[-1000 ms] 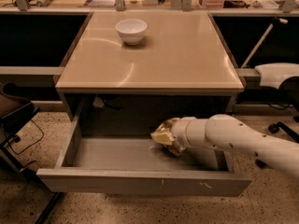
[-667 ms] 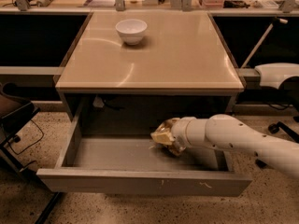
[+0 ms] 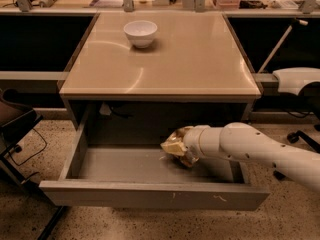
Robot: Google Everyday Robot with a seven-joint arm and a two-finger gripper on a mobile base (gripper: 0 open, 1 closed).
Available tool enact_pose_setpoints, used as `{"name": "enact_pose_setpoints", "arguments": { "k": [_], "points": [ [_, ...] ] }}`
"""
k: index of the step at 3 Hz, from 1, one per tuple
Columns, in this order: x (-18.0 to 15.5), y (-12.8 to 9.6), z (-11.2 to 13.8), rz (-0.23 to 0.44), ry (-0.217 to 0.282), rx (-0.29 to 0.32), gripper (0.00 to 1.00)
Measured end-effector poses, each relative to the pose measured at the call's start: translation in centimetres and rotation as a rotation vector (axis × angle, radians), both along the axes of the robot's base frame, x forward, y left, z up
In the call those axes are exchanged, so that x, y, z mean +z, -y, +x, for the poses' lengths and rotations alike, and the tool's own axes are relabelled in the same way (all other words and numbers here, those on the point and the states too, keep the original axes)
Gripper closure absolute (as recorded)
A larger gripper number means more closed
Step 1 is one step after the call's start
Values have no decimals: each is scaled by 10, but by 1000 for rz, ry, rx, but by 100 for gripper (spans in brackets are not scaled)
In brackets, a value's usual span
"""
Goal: Place orange can into top drawer
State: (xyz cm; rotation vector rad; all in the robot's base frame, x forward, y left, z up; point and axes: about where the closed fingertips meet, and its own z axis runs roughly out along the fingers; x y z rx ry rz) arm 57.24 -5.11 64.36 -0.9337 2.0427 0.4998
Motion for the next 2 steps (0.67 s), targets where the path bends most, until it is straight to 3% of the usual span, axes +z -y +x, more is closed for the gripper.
{"name": "enact_pose_setpoints", "arguments": {
  "k": [1, 2],
  "points": [
    [0, 0, 0, 0, 0, 0, 0],
    [0, 0, 0, 0, 0, 0, 0]
  ]
}}
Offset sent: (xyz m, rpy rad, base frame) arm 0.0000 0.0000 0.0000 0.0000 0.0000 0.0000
